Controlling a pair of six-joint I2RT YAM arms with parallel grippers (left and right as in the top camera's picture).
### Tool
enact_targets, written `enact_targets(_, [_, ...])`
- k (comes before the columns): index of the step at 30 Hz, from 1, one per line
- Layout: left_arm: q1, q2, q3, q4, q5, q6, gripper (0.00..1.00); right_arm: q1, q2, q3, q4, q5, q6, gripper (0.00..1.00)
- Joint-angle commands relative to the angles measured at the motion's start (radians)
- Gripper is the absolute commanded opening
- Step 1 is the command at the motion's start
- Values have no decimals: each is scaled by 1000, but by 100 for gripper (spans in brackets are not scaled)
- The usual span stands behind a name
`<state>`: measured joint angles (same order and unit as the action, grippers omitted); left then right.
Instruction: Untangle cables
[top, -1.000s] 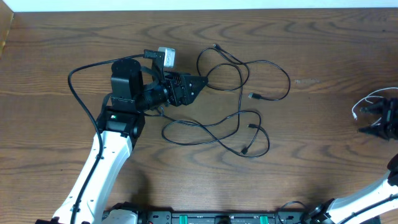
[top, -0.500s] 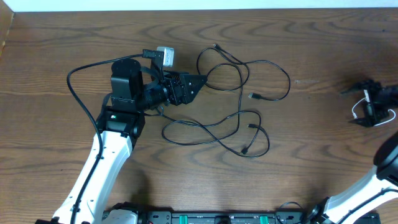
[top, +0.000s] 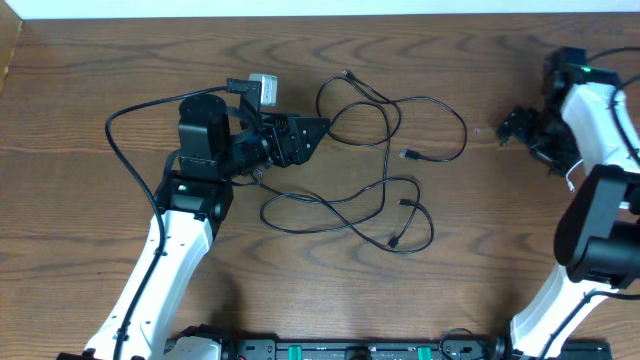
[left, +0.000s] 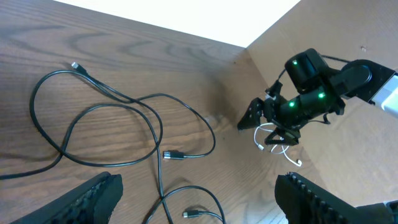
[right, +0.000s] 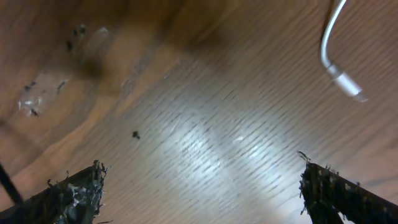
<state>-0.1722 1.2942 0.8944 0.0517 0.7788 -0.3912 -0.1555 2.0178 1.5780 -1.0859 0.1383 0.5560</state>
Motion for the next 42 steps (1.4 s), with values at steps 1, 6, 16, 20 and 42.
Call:
enact_targets(1, [-3,0,12,-3,-6,17,83,28,-15,2,57,108,-86,99])
enact_targets(6, [-3,0,12,-14,-6,17,83,30,-15,-43,188,35,-222,99])
enact_targets(16, [-3,0,11,-22,-6,17,84,8,-15,-153,338,21,-381,99])
enact_targets(20, [-3,0,11,-46,-6,17,94,-16,-14,-208,408,-3,-378,99])
enact_targets(42, [-3,0,11,-74,-6,17,95,-381,-14,-370,499,-37,-409,99])
